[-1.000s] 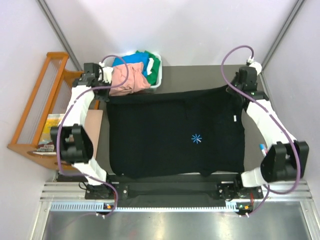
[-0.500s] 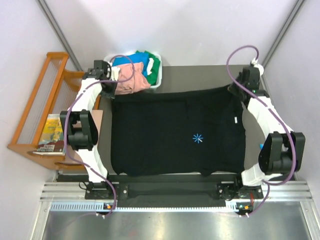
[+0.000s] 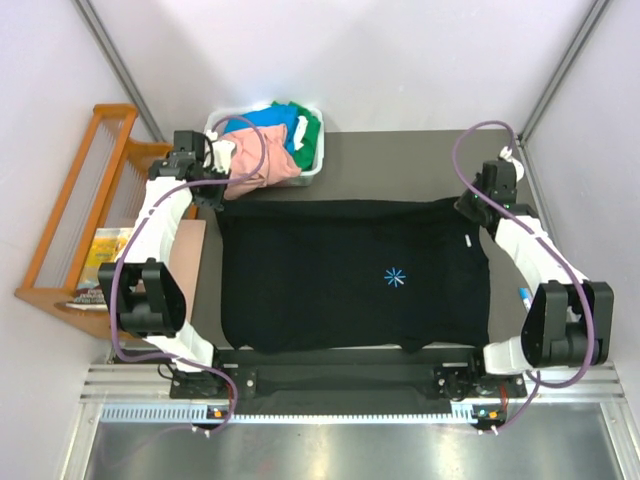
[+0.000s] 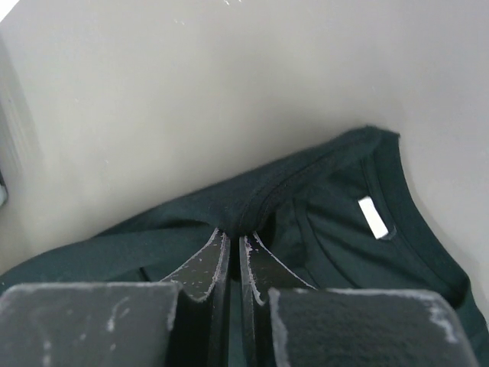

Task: Fold and stack the t-shirts
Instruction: Fold the tshirt

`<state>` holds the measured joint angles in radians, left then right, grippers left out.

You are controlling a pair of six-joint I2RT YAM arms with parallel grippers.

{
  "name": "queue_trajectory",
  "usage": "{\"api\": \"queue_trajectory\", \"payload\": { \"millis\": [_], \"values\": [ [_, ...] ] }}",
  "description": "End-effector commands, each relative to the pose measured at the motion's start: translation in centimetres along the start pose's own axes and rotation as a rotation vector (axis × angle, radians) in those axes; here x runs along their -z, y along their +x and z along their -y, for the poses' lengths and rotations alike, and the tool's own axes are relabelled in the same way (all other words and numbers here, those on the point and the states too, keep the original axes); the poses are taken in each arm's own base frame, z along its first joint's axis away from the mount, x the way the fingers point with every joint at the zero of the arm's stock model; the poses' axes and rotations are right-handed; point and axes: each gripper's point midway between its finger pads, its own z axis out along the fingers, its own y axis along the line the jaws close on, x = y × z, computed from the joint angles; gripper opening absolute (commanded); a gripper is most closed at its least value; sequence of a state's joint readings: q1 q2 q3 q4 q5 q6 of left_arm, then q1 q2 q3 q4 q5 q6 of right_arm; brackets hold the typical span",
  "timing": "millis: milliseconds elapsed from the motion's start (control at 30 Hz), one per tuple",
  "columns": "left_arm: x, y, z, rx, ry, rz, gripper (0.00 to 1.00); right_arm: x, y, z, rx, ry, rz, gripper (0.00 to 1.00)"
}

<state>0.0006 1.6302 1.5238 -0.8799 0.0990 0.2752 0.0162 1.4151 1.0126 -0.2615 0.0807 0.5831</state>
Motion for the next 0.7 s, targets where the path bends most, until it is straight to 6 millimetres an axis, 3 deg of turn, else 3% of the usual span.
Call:
{"api": "queue_trajectory", "payload": {
  "millis": [0,200,267,300,400,500,667],
  "values": [
    [1.3,1.0,0.7,-0.009,0.024,0.002,0.0,2.1,-1.4,-0.2,-0.017,-0.021,0.066,0.0],
    [1.8,1.4,1.0,-0.013,0.033,0.0,0.0,3.6,-2.0,0.3,-0.008,-0.011,0.11,0.0],
    [1.9,1.3,1.1,-0.012,0.035,0.002,0.0,3.5,-2.6,0.2,-0.007,-0.008,0.125,0.0],
    [1.9,1.4,1.1,-0.01,0.035,0.003,0.0,3.3,-3.7,1.1,-0.024,0.012,0.144,0.0],
    [1.8,1.4,1.1,-0.004,0.037,0.001,0.0,1.8,-4.9,1.3,-0.036,0.031,0.135,0.0],
    [1.7,1.2,2.3,-0.017,0.058,0.001,0.0,-1.2,-5.3,1.4,-0.051,0.044,0.092,0.0],
    [1.5,1.4,2.6,-0.018,0.063,-0.007,0.0,-7.8,-4.6,0.8,-0.062,0.034,-0.007,0.0]
  ]
}}
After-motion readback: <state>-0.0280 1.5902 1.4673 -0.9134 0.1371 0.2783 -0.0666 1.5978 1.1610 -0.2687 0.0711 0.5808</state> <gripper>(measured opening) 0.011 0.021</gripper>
